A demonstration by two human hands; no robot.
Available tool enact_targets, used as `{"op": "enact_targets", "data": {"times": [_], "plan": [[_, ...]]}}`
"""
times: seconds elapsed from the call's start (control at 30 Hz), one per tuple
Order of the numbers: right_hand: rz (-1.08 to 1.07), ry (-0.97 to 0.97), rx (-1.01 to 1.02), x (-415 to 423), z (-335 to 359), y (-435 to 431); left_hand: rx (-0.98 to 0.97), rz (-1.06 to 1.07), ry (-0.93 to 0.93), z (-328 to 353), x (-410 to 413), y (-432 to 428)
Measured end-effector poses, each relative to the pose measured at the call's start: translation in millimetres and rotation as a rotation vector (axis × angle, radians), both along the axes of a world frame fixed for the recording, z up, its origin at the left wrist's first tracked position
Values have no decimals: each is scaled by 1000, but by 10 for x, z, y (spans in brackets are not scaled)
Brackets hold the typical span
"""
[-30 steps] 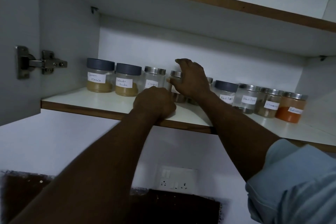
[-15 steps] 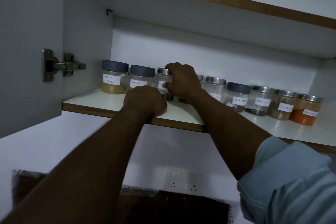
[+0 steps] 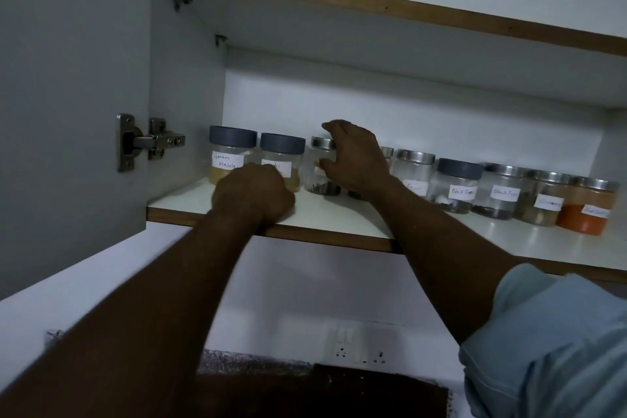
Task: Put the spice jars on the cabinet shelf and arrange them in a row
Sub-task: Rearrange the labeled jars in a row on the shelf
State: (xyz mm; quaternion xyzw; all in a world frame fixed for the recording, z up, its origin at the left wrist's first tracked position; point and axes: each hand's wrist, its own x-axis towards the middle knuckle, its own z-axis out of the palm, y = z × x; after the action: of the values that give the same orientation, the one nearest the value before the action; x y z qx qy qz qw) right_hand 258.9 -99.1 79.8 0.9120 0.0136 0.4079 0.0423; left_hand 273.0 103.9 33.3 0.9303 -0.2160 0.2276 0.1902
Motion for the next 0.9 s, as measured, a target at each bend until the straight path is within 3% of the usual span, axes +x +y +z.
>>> {"op": "enact_targets", "data": {"times": [0.1, 0.3, 0.57, 0.73, 0.9], "plan": [[105, -105, 9, 69, 83, 255, -12, 54, -1, -10, 70, 217], [-18, 63, -139, 335, 121, 692, 48, 54, 12, 6, 68, 218], [4, 80, -90, 499, 63, 636, 171, 4, 74, 53, 108, 215], [19, 112, -36, 507, 51, 638, 20, -6, 14, 12, 75, 251], [195, -47, 81, 459, 95, 891, -51, 148, -27, 8, 115, 555]]}}
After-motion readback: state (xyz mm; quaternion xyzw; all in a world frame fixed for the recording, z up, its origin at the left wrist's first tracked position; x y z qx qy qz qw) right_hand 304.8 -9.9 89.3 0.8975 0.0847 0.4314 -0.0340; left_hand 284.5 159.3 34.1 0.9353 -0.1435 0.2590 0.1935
